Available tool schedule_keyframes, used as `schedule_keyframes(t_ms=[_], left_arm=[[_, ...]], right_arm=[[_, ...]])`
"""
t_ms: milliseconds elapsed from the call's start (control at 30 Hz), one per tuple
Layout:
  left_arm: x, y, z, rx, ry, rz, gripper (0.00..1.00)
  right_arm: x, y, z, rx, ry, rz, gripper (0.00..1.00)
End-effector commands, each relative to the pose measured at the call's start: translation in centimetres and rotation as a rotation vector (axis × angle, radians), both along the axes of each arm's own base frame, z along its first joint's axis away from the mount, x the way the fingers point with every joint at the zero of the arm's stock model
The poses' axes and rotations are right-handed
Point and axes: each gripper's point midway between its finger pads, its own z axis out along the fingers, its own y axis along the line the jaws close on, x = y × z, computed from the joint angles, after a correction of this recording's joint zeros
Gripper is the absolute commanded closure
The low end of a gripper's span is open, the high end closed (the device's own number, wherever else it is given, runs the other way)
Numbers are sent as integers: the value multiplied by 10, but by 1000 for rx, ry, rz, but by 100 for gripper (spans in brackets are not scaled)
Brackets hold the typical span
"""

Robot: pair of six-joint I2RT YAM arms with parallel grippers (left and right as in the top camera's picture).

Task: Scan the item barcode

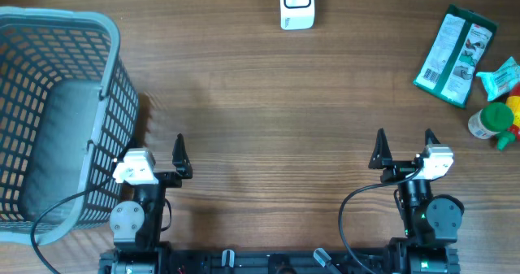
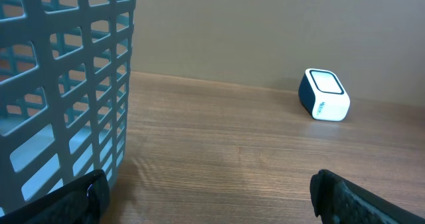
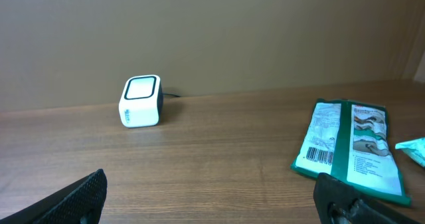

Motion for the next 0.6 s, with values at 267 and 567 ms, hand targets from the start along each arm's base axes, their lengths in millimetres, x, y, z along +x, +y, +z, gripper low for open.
schedule_keyframes(t_ms=[267,567], left_arm=[[1,3,-4,-9,2,17,0],[1,3,-4,-9,2,17,0]], right_arm=[[0,0,-2,-10,6,-1,0],[0,0,-2,-10,6,-1,0]])
